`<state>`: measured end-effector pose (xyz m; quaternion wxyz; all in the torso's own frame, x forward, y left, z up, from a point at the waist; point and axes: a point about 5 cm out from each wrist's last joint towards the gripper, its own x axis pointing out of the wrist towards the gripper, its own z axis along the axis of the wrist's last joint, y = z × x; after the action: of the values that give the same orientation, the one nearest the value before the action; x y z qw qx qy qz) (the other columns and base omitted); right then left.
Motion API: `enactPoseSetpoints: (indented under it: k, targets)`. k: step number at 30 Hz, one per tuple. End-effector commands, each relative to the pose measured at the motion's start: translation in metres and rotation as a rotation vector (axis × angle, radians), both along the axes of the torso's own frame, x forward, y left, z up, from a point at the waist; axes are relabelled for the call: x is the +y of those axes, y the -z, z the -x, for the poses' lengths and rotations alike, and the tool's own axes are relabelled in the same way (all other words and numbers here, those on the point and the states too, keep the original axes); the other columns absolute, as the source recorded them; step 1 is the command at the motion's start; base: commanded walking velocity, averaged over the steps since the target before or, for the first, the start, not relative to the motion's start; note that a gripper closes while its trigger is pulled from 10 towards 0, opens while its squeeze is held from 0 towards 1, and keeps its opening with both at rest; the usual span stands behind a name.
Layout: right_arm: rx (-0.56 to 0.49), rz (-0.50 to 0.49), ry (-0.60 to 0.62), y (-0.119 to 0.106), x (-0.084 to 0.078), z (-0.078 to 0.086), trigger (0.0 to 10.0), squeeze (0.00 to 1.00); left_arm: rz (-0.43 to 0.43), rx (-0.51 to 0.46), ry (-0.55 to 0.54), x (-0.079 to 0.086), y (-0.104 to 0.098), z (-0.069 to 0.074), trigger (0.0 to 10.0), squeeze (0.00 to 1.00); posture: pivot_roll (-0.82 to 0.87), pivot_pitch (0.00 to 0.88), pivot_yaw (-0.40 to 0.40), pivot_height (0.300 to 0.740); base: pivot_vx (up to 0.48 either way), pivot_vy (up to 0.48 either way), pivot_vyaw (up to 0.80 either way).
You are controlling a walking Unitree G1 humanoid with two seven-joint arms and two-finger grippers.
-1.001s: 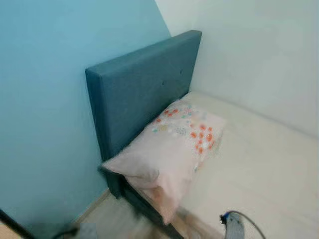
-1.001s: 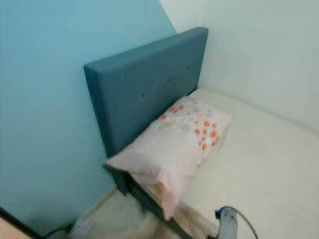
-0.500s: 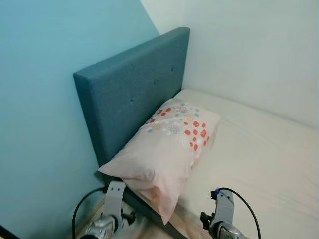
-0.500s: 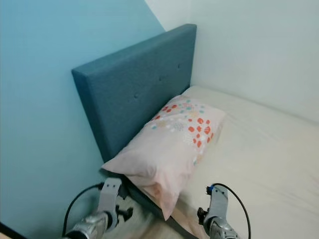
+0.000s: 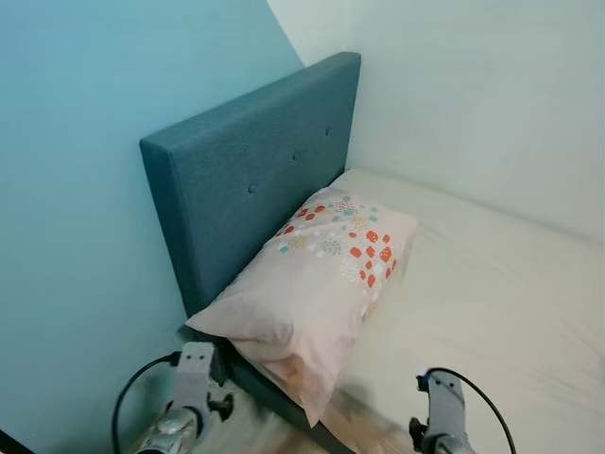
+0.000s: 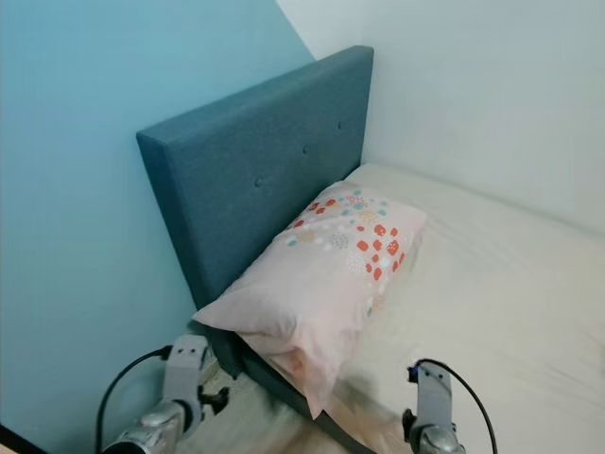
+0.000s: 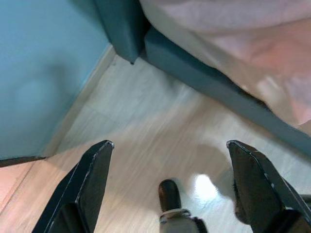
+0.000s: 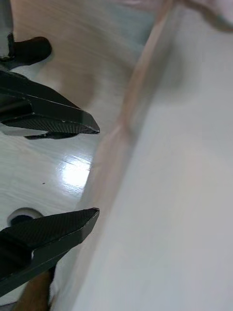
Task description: Clean up the room
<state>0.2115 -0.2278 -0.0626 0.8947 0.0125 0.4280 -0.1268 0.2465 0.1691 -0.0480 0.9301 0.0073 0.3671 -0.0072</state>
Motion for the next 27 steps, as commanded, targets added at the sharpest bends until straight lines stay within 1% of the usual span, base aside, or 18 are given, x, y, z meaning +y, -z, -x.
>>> enactPoseSetpoints:
  k: [1,2,4,5,6,7,14,17,23,24,26,27]
  targets:
    - [-0.004,-0.042,0.022,0.003,-0.001,0.005,10.0,0.0,-0.024,0.014,-0.011,0.007,0.003,0.006,10.0,0.0,-0.01,0.0,-0.039,0.74,0.0,0.0,0.0]
    - [-0.004,-0.042,0.022,0.003,-0.001,0.005,10.0,0.0,-0.024,0.014,-0.011,0.007,0.003,0.006,10.0,0.0,-0.01,0.0,-0.039,0.74,0.0,0.0,0.0]
    - [-0.007,-0.087,0.052,0.005,-0.001,0.01,10.0,0.0,-0.03,0.025,-0.024,0.01,0.006,0.01,10.0,0.0,-0.01,0.0,-0.043,0.74,0.0,0.0,0.0]
    - [-0.007,-0.087,0.052,0.005,-0.001,0.01,10.0,0.0,-0.03,0.025,-0.024,0.01,0.006,0.01,10.0,0.0,-0.01,0.0,-0.043,0.74,0.0,0.0,0.0]
    - [-0.012,-0.121,0.063,0.007,0.0,0.014,10.0,0.0,-0.035,0.037,-0.044,0.013,0.009,0.015,10.0,0.0,-0.01,0.0,-0.044,0.74,0.0,0.0,0.0]
    - [-0.015,-0.13,0.069,0.008,0.0,0.015,10.0,0.0,-0.036,0.043,-0.052,0.014,0.01,0.017,10.0,0.0,-0.01,0.0,-0.044,0.74,0.0,0.0,0.0]
    - [-0.006,-0.129,0.07,0.009,0.0,0.018,10.0,0.0,-0.034,0.068,-0.07,0.015,0.014,0.024,10.0,0.0,-0.01,0.0,-0.043,0.74,0.0,0.0,0.0]
    - [0.009,-0.135,0.07,0.012,0.001,0.022,10.0,0.0,-0.012,0.112,-0.093,0.018,0.02,0.033,10.0,0.0,-0.01,0.0,-0.042,0.74,0.0,0.0,0.0]
    - [0.014,-0.14,0.071,0.013,0.002,0.025,10.0,0.0,-0.003,0.13,-0.094,0.018,0.023,0.038,10.0,0.0,-0.01,0.0,-0.042,0.74,0.0,0.0,0.0]
    - [0.015,-0.141,0.076,0.014,0.002,0.027,10.0,0.06,0.002,0.139,-0.093,0.018,0.024,0.04,10.0,0.0,-0.01,0.0,-0.039,0.74,0.0,0.0,0.0]
    - [0.015,-0.141,0.076,0.014,0.002,0.027,10.0,0.06,0.002,0.139,-0.093,0.018,0.024,0.04,10.0,0.0,-0.01,0.0,-0.039,0.74,0.0,0.0,0.0]
    - [-0.006,-0.155,0.089,0.015,0.001,0.03,10.0,1.0,0.032,0.157,-0.097,0.017,0.027,0.045,10.0,1.0,-0.01,0.0,-0.038,0.74,0.0,0.0,0.0]
